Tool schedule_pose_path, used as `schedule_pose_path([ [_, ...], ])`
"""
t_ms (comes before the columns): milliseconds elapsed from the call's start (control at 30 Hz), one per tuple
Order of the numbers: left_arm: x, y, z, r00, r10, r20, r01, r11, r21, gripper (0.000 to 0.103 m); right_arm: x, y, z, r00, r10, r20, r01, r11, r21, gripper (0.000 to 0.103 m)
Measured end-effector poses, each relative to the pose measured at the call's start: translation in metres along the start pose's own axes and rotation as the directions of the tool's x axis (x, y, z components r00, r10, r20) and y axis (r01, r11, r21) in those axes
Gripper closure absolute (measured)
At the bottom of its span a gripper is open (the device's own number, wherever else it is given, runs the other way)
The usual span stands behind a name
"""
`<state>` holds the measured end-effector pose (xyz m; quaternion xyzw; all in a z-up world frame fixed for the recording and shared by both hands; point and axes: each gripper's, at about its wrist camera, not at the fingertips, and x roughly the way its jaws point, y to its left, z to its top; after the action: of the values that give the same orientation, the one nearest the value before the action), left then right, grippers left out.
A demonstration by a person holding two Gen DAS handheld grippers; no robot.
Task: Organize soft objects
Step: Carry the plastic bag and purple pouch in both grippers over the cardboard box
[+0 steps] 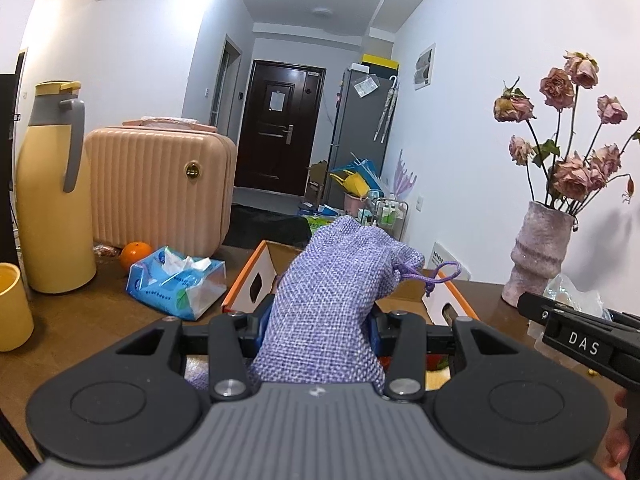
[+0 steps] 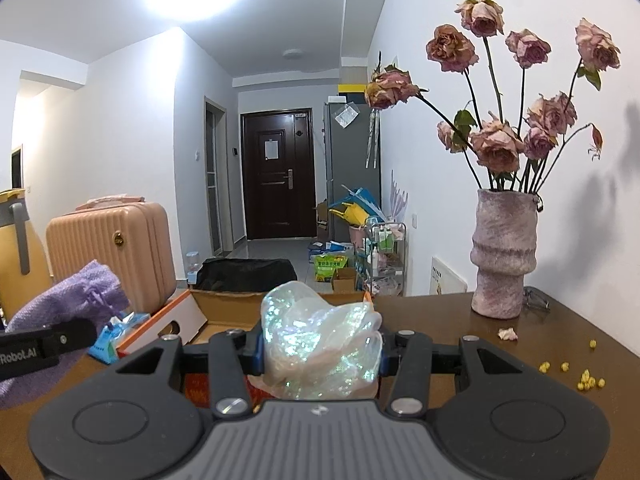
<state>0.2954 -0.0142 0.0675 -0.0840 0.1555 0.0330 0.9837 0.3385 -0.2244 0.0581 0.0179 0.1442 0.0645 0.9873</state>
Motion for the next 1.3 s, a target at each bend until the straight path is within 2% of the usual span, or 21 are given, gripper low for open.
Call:
schedule_pose_path([
  [500, 0.051, -0.006, 0.017, 1.0, 0.016, -0.006, -0.016, 1.0, -0.018, 0.06, 0.048, -0.001, 0.015, 1.0, -0.008, -0.005, 0.007, 0.999, -0.036, 0.057],
  [1300, 0.121, 0.002, 0.039, 0.999, 0.019, -0.03, -0.02, 0.999, -0.027, 0.06, 0.127, 0.006, 0.018, 0.996, -0.015, -0.09, 0.008, 0.997, -0.075, 0.057],
])
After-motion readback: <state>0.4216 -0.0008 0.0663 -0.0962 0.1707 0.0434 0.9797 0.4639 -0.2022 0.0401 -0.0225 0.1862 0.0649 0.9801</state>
